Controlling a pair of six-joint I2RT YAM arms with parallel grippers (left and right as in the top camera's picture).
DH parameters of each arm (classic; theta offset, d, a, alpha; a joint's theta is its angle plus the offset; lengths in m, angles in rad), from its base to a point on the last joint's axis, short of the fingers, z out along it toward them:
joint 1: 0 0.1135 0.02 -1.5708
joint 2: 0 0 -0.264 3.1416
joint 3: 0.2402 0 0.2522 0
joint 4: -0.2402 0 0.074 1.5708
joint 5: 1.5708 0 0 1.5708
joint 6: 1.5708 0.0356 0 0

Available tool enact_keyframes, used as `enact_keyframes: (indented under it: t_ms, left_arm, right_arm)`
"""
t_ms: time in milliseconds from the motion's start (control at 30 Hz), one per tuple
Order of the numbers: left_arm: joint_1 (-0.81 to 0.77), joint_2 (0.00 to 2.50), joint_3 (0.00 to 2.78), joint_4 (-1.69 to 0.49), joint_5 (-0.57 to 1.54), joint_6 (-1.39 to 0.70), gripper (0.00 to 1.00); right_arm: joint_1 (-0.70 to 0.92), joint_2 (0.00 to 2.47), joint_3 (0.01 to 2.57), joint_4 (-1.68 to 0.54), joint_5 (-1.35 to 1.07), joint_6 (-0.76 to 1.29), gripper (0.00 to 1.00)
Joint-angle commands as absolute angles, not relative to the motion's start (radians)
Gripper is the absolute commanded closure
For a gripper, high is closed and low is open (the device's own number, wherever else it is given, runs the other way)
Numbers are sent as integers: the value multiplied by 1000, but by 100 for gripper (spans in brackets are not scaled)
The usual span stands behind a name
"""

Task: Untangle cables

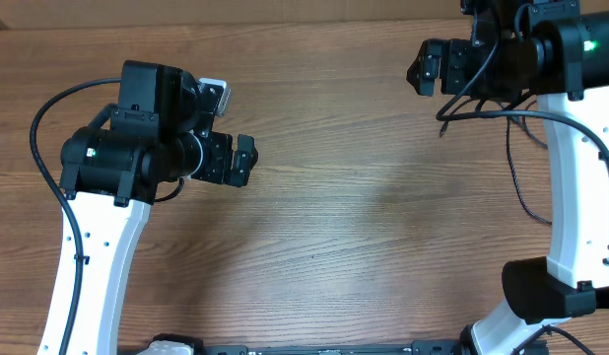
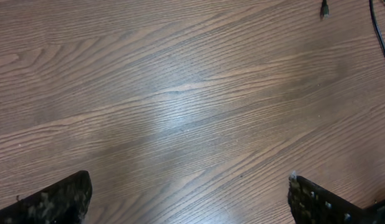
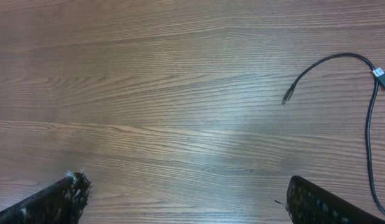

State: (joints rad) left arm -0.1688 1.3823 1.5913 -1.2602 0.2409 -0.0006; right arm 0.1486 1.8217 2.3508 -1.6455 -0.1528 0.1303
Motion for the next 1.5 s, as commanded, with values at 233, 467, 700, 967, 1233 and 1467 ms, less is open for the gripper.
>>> enact_keyframes:
  t_ms: [233, 467, 700, 967, 1233, 1467]
  left_arm:
    - [-171, 1386, 1594, -1259, 233, -10, 0]
    - [-171, 1386, 1594, -1259, 233, -10, 0]
    - [-171, 1386, 1594, -1259, 233, -10, 0]
    - [-171, 1386, 1594, -1259, 233, -10, 0]
    - [-171, 1387, 1594, -1259, 233, -10, 0]
    - [-171, 1373, 1589, -1287, 190, -4, 0]
  right_arm:
    - [150, 1818, 2362, -1644, -159, 127, 0]
    - [150, 1818, 2362, -1644, -159, 127, 0]
    - [150, 1818, 2362, -1644, -159, 127, 0]
    - [150, 1818, 2362, -1645, -159, 127, 0]
    - [150, 1818, 2362, -1644, -159, 127, 0]
    - [150, 1818, 2362, -1645, -159, 127, 0]
